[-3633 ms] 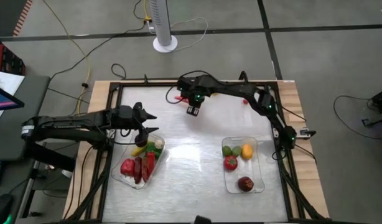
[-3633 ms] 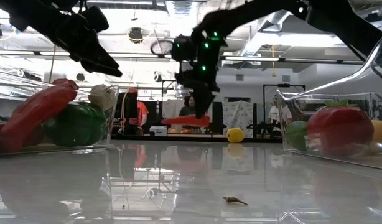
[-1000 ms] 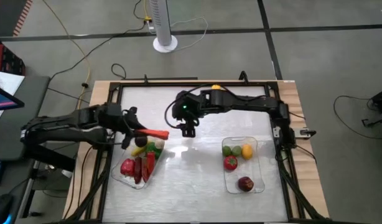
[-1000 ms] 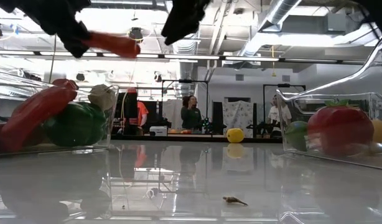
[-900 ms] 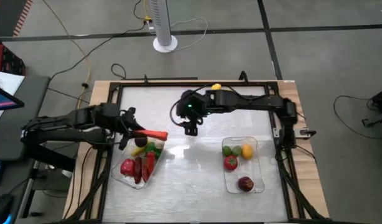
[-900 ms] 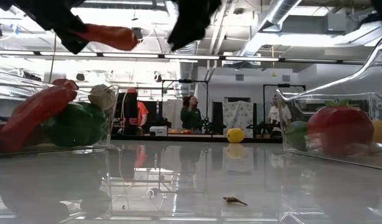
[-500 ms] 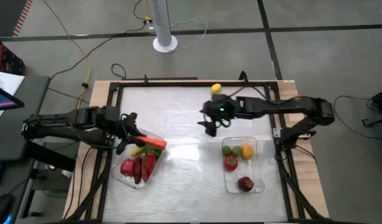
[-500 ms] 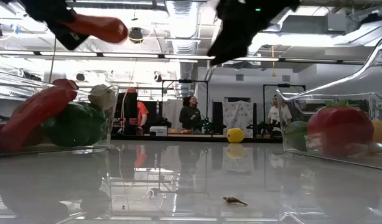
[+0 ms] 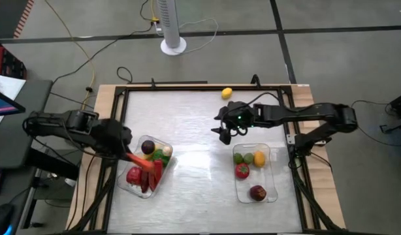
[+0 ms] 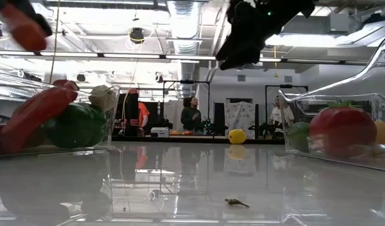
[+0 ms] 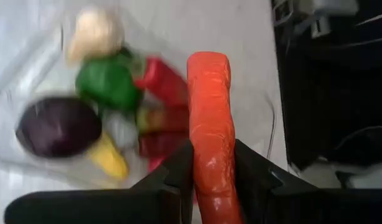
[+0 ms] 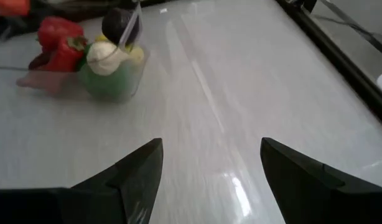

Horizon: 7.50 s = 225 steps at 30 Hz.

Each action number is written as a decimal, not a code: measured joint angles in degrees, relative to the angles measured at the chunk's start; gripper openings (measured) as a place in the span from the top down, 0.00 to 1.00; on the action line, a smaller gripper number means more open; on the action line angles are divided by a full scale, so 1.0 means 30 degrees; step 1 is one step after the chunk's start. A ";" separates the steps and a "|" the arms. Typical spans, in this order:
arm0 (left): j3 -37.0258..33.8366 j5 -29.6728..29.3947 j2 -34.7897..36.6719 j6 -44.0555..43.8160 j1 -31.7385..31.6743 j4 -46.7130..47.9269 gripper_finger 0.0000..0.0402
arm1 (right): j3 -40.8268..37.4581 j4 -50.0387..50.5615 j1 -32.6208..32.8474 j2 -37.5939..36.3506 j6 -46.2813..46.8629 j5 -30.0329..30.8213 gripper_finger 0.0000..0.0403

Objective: Sort produce into baskets
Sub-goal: Put the orange carrots into the left transparent bin, then put the yellow lemon into the right transparent bin, then put the red peach into the right transparent bin

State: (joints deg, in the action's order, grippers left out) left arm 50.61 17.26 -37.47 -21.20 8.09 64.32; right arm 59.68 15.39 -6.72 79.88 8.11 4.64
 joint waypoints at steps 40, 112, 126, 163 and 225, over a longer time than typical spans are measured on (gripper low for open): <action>-0.0100 -1.3521 -0.5571 0.7715 -0.0472 -1.3201 0.40 | 0.1291 0.0119 -0.5404 0.4992 -0.0772 0.4551 0.28; -0.4167 -1.2359 -0.0211 0.8827 -0.1019 -1.4628 0.47 | 0.4437 0.3137 -0.9818 1.0032 0.1729 0.4437 0.24; -0.4167 -1.2378 -0.0211 0.8776 -0.1019 -1.4243 0.47 | 0.4422 0.0616 -0.9697 1.0629 0.2319 0.4830 0.20; -0.4153 -1.1377 -0.1234 0.8605 -0.0968 -1.3274 0.47 | 0.5355 0.3143 -0.4136 0.7426 -0.2869 -0.3788 0.38; -0.4160 -1.1541 -0.1537 0.7648 -0.0909 -1.4872 0.47 | 0.5290 1.9278 -0.2055 0.1274 0.5510 -0.1722 0.16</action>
State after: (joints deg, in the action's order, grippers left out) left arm 38.13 -17.37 -42.09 1.74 5.37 19.71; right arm 75.55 73.22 -12.88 83.70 24.64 -0.52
